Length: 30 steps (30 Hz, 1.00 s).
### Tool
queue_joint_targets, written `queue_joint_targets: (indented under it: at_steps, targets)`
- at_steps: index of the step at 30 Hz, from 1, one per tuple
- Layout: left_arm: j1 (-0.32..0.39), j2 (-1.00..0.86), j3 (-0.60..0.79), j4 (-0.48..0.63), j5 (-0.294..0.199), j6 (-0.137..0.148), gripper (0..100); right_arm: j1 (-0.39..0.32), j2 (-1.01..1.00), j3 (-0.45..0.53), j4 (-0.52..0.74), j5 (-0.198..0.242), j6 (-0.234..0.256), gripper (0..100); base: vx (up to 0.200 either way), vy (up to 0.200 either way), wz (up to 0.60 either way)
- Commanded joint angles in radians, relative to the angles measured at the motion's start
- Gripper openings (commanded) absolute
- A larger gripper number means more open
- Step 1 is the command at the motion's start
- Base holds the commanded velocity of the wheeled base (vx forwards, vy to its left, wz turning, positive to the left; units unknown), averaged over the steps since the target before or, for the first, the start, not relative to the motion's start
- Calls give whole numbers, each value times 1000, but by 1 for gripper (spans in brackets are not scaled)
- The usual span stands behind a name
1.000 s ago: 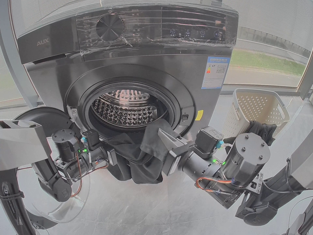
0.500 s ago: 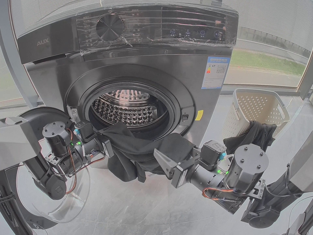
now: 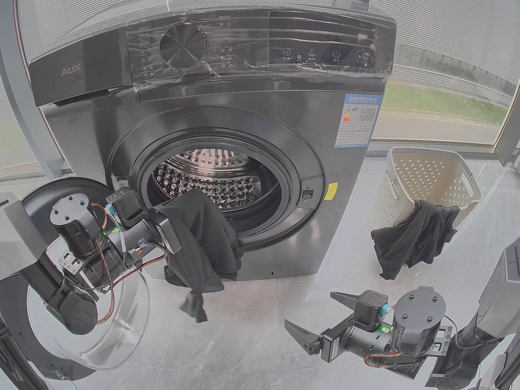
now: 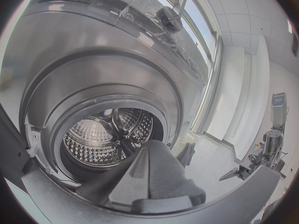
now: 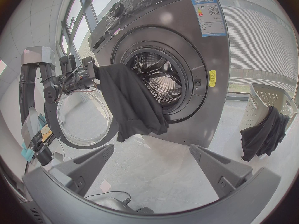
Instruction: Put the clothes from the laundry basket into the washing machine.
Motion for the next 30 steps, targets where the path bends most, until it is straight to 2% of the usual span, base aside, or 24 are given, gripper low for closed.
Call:
queue_joint_targets:
  at_steps: [1,6,9,11,12,13,15,16,20,21,22,23,26,30]
  targets:
    - [-15,-43,22,-7,3,4,0,-31,14,18,-29,-2,0,100,0,0,0]
    - [-18,-47,45,-7,18,8,0,-101,24,49,-135,-11,-3,100,0,0,0]
    - [-18,-49,58,-7,26,13,0,-130,34,56,-135,-22,-3,100,0,0,0]
    - [-17,-50,77,-7,28,39,0,-161,34,49,-135,-51,-11,100,0,0,0]
    - [-17,-50,77,-7,28,39,0,-161,34,49,-135,-51,-11,100,0,0,0]
    - [-17,-50,86,-7,32,79,0,-172,34,36,-137,-52,-14,100,0,0,0]
    - [-17,-50,86,-7,35,83,0,-175,34,33,-137,-52,-14,100,0,0,0]
    - [-18,-52,92,-7,80,128,0,-192,38,23,-135,-48,-9,100,0,0,0]
    - [-20,-36,107,-6,164,148,0,-189,63,23,-135,-45,-3,100,0,0,0]
    - [-20,-36,107,-7,169,151,0,-190,63,23,-135,-45,-3,100,0,0,0]
    - [-23,-33,115,-6,204,171,0,-189,64,19,-135,-45,-3,100,0,0,0]
    - [-23,-29,110,-6,213,185,0,-187,64,19,-135,-45,-3,100,0,0,0]
    - [-20,-23,101,-6,218,175,0,-182,64,19,-135,-45,-2,100,0,0,0]
    - [-24,5,94,-6,218,182,0,-176,66,18,-137,-45,0,100,100,0,0]
